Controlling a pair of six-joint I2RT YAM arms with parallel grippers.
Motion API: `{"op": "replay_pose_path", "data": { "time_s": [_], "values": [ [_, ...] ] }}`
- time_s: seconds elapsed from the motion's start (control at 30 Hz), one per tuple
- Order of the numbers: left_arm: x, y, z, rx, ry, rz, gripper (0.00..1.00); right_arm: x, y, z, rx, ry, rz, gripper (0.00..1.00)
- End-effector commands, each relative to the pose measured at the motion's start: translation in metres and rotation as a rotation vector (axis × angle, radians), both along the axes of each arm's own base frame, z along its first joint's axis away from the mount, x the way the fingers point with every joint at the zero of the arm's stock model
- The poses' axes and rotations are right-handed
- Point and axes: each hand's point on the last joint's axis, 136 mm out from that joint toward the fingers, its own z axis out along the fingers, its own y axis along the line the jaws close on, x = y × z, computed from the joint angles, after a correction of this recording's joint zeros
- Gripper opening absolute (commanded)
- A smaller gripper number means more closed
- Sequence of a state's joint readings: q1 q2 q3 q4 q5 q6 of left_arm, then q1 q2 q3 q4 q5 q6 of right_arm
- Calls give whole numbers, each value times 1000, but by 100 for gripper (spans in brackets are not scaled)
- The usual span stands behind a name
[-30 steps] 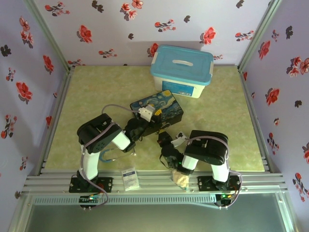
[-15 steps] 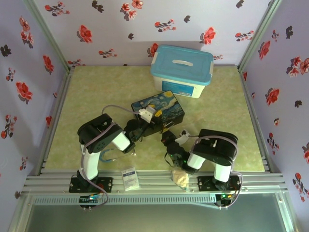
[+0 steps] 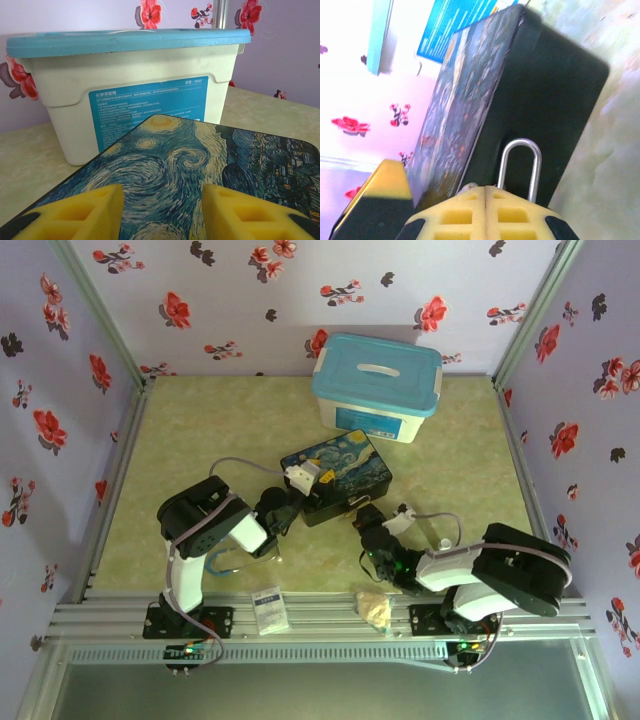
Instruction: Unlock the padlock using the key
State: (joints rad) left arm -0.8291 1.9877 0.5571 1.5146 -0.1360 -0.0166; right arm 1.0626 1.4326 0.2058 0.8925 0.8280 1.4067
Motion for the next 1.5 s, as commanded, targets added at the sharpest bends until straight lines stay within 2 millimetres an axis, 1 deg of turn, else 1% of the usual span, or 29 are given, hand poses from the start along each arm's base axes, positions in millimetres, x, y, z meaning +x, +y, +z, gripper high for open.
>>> {"op": "replay_pose_path", "data": {
  "time_s": [0.0, 0.03, 0.1, 0.17, 0.27, 0.3, 0.33, 0.37, 0.43, 0.5, 0.57, 0.67, 0.73, 0.83, 0.9, 0.97, 1.03, 1.13, 1.2, 1.27, 1.33, 1.47],
  "values": [
    [-48, 68, -186, 570, 420, 4, 45, 9, -3, 3, 14, -15, -47, 0],
    [-49, 69, -187, 570, 424, 6, 45, 11, 0, 3, 2, -10, -35, 0],
    [-49, 69, -186, 566, 426, 9, 45, 10, -1, 1, -27, 7, -33, 0],
    [-49, 68, -185, 558, 427, 8, 45, 8, -7, 2, -80, 16, -30, 0],
    [-49, 68, -182, 550, 426, 7, 45, 2, -21, 9, -246, 53, -4, 0],
    [-48, 68, -180, 544, 425, 9, 45, 0, -24, 13, -307, 58, 23, 9],
    [-49, 67, -179, 539, 429, 8, 46, 0, -28, 16, -338, 64, 53, 29],
    [-48, 66, -177, 532, 430, 6, 46, 2, -30, 14, -341, 82, 88, 37],
    [-48, 63, -173, 517, 429, -1, 46, 7, -31, 7, -295, 121, 205, 42],
    [-48, 61, -170, 510, 427, -6, 46, 8, -22, 4, -264, 176, 351, 48],
    [-47, 60, -168, 502, 432, -8, 46, 7, -18, 5, -264, 227, 439, 49],
    [-48, 60, -167, 488, 444, -4, 46, 2, -7, 11, -255, 248, 515, 55],
    [-48, 60, -164, 469, 452, 0, 47, -2, -2, 11, -276, 255, 566, 55],
    [-49, 56, -160, 433, 471, -8, 48, -10, -8, 0, -393, 301, 596, 54],
    [-50, 54, -159, 419, 480, -17, 48, -15, -7, -8, -470, 321, 633, 52],
    [-49, 53, -159, 419, 485, -16, 48, -22, -6, -12, -621, 331, 648, 54],
    [-50, 53, -160, 423, 491, -16, 48, -27, -2, -13, -760, 324, 651, 60],
    [-49, 53, -159, 421, 493, -14, 48, -26, 10, -18, -868, 321, 665, 61],
    [-49, 52, -159, 419, 496, -15, 48, -23, 22, -24, -878, 313, 682, 64],
    [-49, 51, -158, 423, 499, -18, 48, -19, 35, -27, -851, 294, 680, 65],
    [-50, 51, -157, 430, 502, -22, 48, -14, 36, -30, -860, 288, 625, 65],
    [-50, 52, -159, 437, 505, -21, 48, -11, 40, -37, -930, 271, 585, 65]
  ]
}}
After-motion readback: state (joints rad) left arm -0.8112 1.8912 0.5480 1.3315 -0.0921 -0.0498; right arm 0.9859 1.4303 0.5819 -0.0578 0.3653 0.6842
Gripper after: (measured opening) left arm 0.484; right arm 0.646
